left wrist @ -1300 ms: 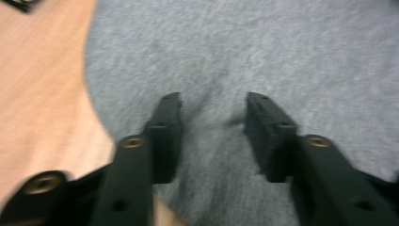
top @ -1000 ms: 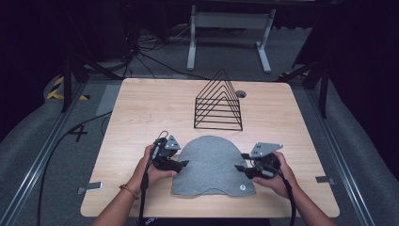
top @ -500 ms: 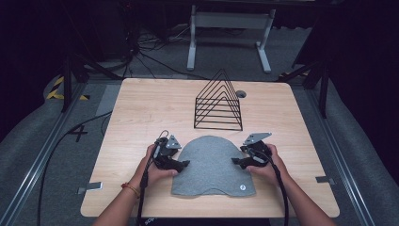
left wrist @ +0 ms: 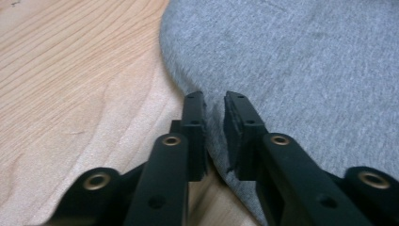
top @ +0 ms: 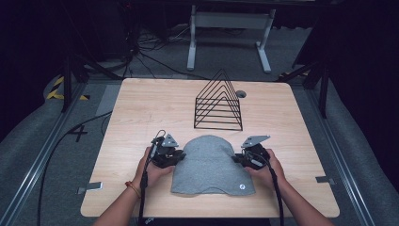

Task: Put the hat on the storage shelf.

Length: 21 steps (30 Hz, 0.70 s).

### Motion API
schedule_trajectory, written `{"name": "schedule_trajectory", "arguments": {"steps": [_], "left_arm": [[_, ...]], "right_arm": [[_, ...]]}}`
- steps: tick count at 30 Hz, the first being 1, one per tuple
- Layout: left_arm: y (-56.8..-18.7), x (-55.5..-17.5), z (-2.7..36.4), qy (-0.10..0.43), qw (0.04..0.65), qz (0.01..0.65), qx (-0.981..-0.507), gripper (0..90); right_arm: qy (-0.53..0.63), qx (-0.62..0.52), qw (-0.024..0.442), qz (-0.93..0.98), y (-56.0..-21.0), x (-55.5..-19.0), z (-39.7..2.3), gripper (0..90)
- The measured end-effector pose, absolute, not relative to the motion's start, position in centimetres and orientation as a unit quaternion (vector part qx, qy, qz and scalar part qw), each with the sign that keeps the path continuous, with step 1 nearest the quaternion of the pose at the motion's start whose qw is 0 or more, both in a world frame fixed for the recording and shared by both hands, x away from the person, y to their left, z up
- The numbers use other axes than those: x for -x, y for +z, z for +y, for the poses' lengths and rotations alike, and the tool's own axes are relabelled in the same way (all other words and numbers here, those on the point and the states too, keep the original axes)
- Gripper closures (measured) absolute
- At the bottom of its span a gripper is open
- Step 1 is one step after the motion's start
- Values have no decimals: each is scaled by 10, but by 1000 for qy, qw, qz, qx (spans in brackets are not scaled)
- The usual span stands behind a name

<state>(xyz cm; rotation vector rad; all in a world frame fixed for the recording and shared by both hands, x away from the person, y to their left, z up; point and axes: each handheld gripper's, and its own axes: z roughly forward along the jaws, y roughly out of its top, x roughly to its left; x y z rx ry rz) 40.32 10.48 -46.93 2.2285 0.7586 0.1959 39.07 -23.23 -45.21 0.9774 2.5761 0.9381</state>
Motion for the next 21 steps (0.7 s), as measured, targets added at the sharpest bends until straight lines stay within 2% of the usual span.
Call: {"name": "schedule_trajectory", "arguments": {"steps": [3, 11, 21], "left_arm": [[-468, -401, 103, 82, 376, 288, -877, 860], [-448, -396, 101, 93, 397, 257, -876, 870], [-386, -390, 100, 133, 453, 220, -854, 874]], "right_arm": [[321, -323, 121, 882, -451, -389, -234, 852], [353, -311, 132, 872, -430, -379, -246, 852], [410, -288, 185, 845, -370, -363, -258, 854]]}}
